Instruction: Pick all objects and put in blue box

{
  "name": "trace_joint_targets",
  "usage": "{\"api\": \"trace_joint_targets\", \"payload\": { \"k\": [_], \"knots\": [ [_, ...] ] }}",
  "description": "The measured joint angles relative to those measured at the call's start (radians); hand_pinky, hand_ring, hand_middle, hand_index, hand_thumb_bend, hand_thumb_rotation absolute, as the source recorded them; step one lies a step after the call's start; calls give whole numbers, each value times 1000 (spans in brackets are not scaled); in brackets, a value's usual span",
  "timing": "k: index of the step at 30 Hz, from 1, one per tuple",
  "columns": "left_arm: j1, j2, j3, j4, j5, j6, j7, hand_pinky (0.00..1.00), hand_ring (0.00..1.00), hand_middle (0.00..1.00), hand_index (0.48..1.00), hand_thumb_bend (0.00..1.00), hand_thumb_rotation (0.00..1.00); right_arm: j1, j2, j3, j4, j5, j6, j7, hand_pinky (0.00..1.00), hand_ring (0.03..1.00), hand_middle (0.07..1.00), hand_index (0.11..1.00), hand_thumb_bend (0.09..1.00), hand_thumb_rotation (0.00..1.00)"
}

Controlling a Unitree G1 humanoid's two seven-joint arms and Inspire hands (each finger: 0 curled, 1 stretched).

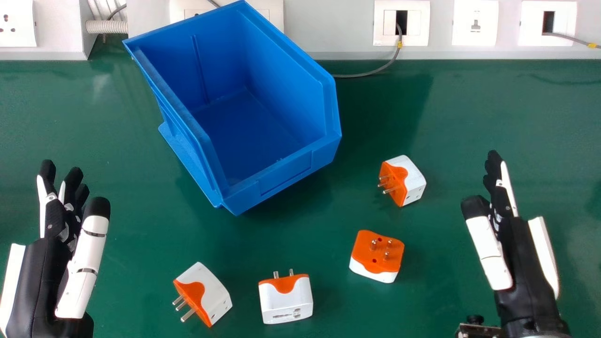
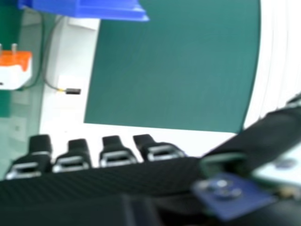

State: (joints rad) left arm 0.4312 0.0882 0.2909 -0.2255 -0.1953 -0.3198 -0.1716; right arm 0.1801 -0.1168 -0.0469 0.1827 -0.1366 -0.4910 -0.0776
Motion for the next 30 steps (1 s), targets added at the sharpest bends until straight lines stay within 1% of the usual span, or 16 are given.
{"api": "trace_joint_targets", "payload": {
  "k": [4, 7, 10, 14, 17, 19, 21, 23, 24, 26, 28, 30],
  "knots": [
    [5, 0, 0, 0, 1, 0, 0, 1000, 1000, 998, 963, 441, 729, 0, -1, 1, 5, -17, -2, -10, 925, 988, 994, 977, 510, 1000],
    [6, 0, 0, -1, 2, 1, 4, 1000, 1000, 999, 966, 451, 730, 0, -1, 1, 5, -21, -2, -12, 926, 987, 994, 973, 510, 1000],
    [6, 0, -1, -2, 6, 3, 6, 1000, 1000, 999, 967, 452, 733, 0, -1, 1, 5, -21, -2, -12, 928, 988, 995, 973, 510, 1000],
    [5, -1, -1, -2, 5, 2, 4, 1000, 1000, 1000, 963, 456, 730, 0, -4, 1, 14, -35, -23, -19, 932, 987, 992, 971, 513, 1000],
    [6, -1, -1, -2, 1, 2, 4, 1000, 1000, 997, 959, 459, 722, -1, -17, 4, 33, -82, -80, -34, 920, 978, 985, 968, 508, 1000],
    [7, -1, -1, -2, 1, 2, 3, 1000, 1000, 998, 958, 459, 720, -2, -40, 7, 53, -134, -134, -53, 910, 972, 980, 965, 505, 1000],
    [11, -1, -1, -2, 1, 2, 4, 1000, 1000, 999, 961, 464, 717, -3, -59, 10, 73, -178, -184, -71, 869, 947, 960, 943, 504, 989],
    [14, -1, -1, -2, 2, 2, 4, 1000, 1000, 999, 962, 467, 717, -5, -66, 13, 89, -195, -209, -82, 837, 927, 944, 926, 502, 976],
    [15, -2, -1, -2, 4, 2, 5, 1000, 1000, 999, 962, 467, 717, -5, -73, 16, 96, -212, -220, -90, 837, 927, 944, 926, 502, 976],
    [17, -2, -3, -3, 11, 2, 8, 1000, 1000, 999, 961, 457, 718, -2, -94, 32, 103, -248, -244, -93, 797, 907, 930, 913, 493, 932],
    [17, -2, -8, -3, 11, 1, 9, 1000, 1000, 998, 961, 449, 719, 0, -101, 47, 109, -266, -262, -93, 771, 894, 923, 906, 488, 898],
    [17, -2, -9, -3, 16, 0, 10, 1000, 1000, 997, 959, 450, 723, 0, -112, 59, 115, -297, -268, -98, 750, 883, 917, 902, 493, 879]
  ]
}}
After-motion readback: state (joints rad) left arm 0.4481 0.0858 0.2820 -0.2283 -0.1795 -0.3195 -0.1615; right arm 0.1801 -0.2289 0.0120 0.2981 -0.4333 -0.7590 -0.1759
